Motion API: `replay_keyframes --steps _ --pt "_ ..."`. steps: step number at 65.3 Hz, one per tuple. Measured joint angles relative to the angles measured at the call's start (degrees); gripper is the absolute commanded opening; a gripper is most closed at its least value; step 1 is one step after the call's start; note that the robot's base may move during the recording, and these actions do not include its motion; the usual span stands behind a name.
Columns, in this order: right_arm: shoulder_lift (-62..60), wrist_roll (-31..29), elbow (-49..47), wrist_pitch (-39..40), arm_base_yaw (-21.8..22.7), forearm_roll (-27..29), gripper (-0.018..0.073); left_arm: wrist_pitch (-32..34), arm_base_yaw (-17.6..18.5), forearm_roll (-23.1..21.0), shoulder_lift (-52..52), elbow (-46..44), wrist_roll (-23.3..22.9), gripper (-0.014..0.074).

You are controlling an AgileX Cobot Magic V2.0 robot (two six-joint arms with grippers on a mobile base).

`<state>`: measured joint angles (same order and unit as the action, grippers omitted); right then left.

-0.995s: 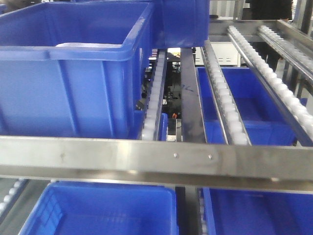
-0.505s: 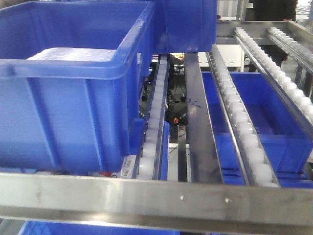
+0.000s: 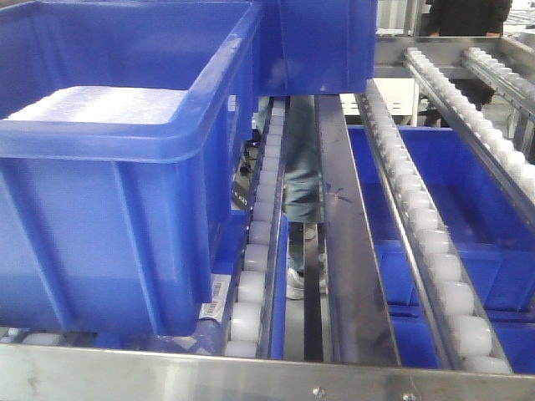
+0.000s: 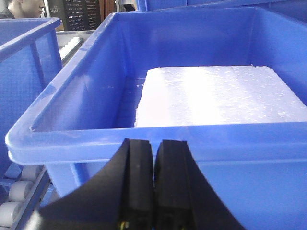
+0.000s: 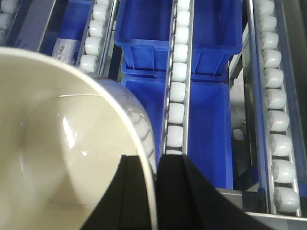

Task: Move white bin to right shelf second layer
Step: 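Approach the rack's second layer with the bin in the right gripper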

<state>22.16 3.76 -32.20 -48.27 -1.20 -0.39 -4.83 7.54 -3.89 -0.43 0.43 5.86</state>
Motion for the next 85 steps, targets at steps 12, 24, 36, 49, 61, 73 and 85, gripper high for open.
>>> replay_keyframes --steps 12,24,36,49,61,73,85 --pt "0.00 0.00 0.00 0.00 0.00 0.00 0.0053 0.00 0.00 0.00 0.00 0.00 0.00 0.0085" --pt "0.00 0.00 0.00 0.00 0.00 0.00 0.0053 0.00 0.00 0.00 0.00 0.00 0.00 0.0085" --pt "0.00 0.00 0.00 0.00 0.00 0.00 0.0053 0.00 0.00 0.00 0.00 0.00 0.00 0.0085" --pt "0.00 0.00 0.00 0.00 0.00 0.00 0.0053 0.00 0.00 0.00 0.00 0.00 0.00 0.0085" --pt "0.00 0.00 0.00 0.00 0.00 0.00 0.0053 0.00 0.00 0.00 0.00 0.00 0.00 0.0085" --pt "0.00 0.00 0.00 0.00 0.00 0.00 0.0053 0.00 0.00 0.00 0.00 0.00 0.00 0.0085" --pt "0.74 0.00 0.00 0.00 0.00 -1.62 0.0053 0.00 0.00 0.00 0.00 0.00 0.00 0.0085"
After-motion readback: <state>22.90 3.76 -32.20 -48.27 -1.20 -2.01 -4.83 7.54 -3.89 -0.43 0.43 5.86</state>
